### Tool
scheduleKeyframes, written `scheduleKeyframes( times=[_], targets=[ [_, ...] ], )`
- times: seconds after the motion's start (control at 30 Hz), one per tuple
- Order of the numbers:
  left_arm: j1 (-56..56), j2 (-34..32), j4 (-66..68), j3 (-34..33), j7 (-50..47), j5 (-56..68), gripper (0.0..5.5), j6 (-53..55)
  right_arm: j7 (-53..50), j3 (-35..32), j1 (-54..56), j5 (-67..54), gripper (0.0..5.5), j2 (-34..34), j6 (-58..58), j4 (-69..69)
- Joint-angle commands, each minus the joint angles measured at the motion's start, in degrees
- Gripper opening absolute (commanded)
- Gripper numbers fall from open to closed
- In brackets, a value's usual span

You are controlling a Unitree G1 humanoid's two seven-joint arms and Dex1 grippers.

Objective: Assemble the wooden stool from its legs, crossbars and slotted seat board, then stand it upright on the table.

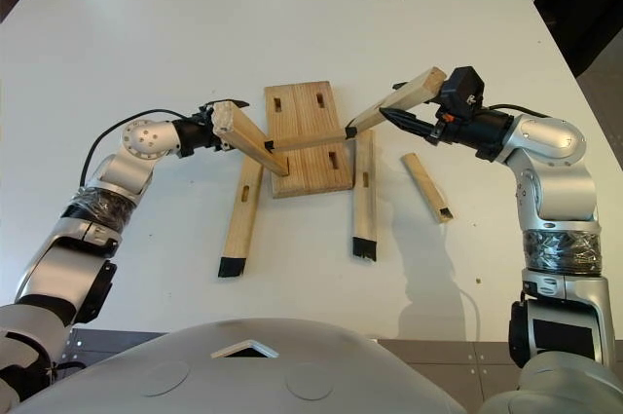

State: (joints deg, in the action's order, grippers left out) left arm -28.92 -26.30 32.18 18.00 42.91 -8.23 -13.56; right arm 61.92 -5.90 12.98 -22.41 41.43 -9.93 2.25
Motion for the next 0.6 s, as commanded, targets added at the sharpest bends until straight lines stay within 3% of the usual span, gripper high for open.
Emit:
scheduleKeyframes(
  times=[0.03,0.6],
  targets=[
    [0.8,0.6,0.9,1.7,1.5,-1.8,3.26,1.2,1.6,1.4,-1.0,0.8,2.02,1.4,-1.0,-1.1],
    [-0.5,4.2,0.4,-0.7,0.5,1.0,3.26,3.9,1.2,2.5,-1.4,1.0,2.02,1.1,0.1,-0.9]
  ],
)
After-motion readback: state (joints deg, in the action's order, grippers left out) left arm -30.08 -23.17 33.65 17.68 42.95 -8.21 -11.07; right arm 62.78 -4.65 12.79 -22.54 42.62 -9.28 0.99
